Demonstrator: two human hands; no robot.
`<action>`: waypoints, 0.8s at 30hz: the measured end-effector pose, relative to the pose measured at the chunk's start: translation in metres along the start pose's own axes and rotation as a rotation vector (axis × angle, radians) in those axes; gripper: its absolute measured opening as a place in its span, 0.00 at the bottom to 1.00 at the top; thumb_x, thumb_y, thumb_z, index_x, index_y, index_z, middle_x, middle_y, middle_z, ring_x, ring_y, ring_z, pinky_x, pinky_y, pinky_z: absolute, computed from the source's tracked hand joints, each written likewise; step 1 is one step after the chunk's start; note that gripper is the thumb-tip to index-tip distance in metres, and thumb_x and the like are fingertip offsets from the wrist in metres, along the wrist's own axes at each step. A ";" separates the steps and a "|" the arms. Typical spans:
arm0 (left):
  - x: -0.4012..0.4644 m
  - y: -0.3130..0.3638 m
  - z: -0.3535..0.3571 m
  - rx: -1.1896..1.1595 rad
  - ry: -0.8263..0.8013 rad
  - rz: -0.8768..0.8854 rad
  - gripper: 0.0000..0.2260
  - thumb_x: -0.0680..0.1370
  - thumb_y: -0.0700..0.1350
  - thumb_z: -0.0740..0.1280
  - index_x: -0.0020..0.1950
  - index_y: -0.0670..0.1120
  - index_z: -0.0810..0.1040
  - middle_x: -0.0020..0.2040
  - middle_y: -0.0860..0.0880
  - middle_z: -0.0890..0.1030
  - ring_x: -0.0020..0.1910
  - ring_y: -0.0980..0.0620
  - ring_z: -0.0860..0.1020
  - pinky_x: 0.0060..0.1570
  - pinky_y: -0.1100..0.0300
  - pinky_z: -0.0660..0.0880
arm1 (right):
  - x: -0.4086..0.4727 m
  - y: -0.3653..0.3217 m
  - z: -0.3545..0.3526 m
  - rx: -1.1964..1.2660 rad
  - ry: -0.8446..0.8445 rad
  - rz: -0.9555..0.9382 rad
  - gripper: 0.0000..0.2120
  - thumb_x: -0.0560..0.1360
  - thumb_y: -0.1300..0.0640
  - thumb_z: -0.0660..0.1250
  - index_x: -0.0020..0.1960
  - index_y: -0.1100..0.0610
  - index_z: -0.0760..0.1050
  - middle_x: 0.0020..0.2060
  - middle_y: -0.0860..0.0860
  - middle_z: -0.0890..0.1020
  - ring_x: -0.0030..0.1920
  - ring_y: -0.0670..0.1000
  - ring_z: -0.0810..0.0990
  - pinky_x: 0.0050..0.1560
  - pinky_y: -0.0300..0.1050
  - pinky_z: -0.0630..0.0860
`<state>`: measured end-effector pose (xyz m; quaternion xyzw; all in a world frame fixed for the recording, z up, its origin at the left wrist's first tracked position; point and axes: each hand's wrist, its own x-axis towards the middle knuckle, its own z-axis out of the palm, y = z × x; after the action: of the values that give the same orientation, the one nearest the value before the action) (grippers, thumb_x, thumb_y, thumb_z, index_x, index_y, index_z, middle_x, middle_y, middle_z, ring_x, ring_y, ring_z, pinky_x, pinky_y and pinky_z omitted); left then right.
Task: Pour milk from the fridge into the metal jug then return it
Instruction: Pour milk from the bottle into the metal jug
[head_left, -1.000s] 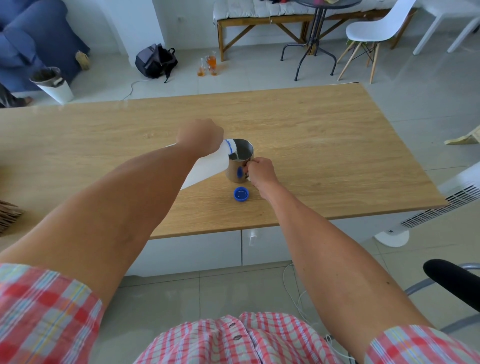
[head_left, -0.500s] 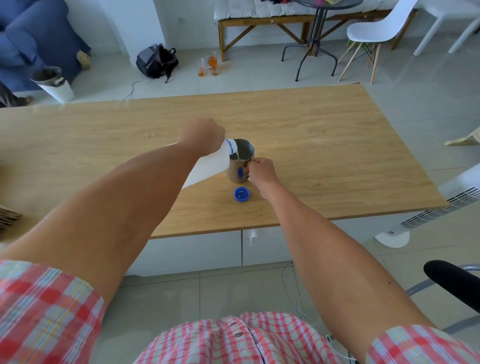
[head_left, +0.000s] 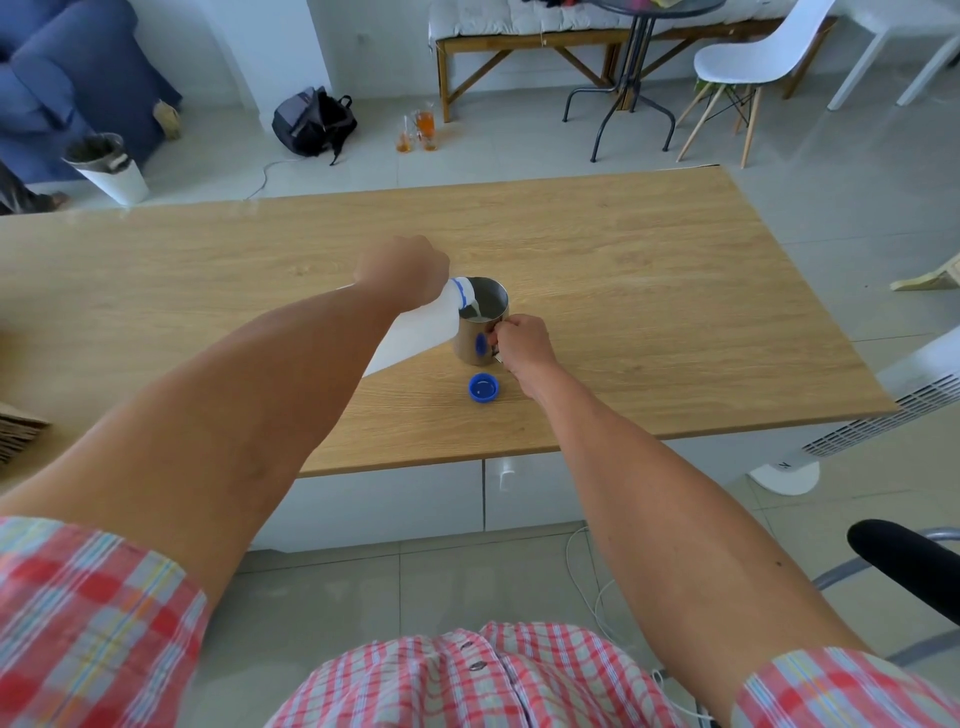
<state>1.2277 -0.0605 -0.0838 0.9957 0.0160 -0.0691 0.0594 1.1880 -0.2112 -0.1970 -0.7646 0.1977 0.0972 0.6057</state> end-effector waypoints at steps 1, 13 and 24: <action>0.000 0.000 0.000 0.001 0.001 0.001 0.12 0.81 0.46 0.55 0.51 0.42 0.76 0.40 0.44 0.74 0.41 0.43 0.75 0.42 0.51 0.69 | 0.000 0.000 0.000 -0.001 -0.002 0.000 0.13 0.79 0.64 0.56 0.48 0.62 0.80 0.40 0.56 0.77 0.40 0.52 0.72 0.36 0.45 0.67; 0.000 0.001 -0.002 -0.015 -0.008 -0.009 0.12 0.80 0.45 0.54 0.50 0.42 0.76 0.39 0.44 0.73 0.40 0.43 0.74 0.42 0.51 0.68 | -0.004 -0.002 -0.002 0.006 0.001 -0.023 0.11 0.79 0.65 0.56 0.44 0.60 0.77 0.39 0.56 0.76 0.36 0.50 0.70 0.34 0.43 0.66; 0.001 0.001 -0.002 -0.003 -0.005 0.002 0.12 0.80 0.45 0.55 0.50 0.42 0.76 0.39 0.44 0.73 0.42 0.43 0.74 0.43 0.51 0.68 | -0.004 -0.002 -0.001 0.018 0.005 -0.021 0.11 0.79 0.65 0.57 0.45 0.60 0.77 0.39 0.57 0.77 0.37 0.51 0.71 0.37 0.44 0.67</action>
<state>1.2287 -0.0616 -0.0818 0.9955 0.0150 -0.0717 0.0609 1.1850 -0.2113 -0.1929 -0.7613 0.1922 0.0872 0.6131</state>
